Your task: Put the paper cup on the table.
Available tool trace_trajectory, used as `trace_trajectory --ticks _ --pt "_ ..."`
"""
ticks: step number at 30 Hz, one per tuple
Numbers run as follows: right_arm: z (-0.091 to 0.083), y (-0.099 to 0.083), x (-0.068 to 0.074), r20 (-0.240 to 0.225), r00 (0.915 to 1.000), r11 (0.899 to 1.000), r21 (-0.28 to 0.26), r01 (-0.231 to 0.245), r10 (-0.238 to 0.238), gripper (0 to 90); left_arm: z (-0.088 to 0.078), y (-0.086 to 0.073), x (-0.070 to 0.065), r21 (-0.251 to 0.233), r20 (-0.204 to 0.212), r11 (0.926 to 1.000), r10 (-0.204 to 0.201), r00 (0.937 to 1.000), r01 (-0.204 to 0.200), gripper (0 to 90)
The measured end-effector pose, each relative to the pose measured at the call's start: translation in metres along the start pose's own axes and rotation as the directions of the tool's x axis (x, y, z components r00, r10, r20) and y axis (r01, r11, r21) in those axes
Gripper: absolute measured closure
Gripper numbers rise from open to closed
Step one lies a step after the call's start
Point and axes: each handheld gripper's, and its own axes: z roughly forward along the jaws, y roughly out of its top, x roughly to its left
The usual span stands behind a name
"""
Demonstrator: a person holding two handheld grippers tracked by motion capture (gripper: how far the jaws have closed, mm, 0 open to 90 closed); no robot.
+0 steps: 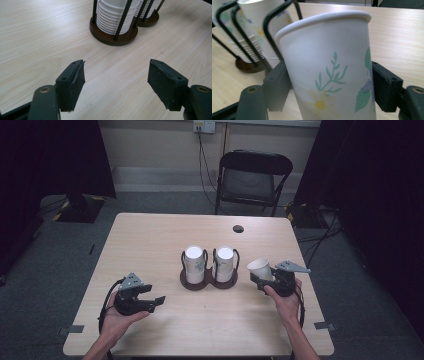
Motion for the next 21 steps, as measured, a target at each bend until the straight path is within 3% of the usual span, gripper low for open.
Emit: trace_trajectory --ticks 12,21 --pt "0.023 0.013 -0.012 0.026 0.9994 1.000 -0.005 -0.024 0.024 25.7 0.001 0.000 0.000 0.005 -0.002 0.9999 0.011 0.9999 -0.011 29.8" --pt "0.050 0.007 -0.020 0.050 0.9978 0.999 0.031 -0.045 0.043 25.3 0.000 -0.002 0.002 0.006 -0.004 1.0000 0.008 1.0000 -0.008 29.9"
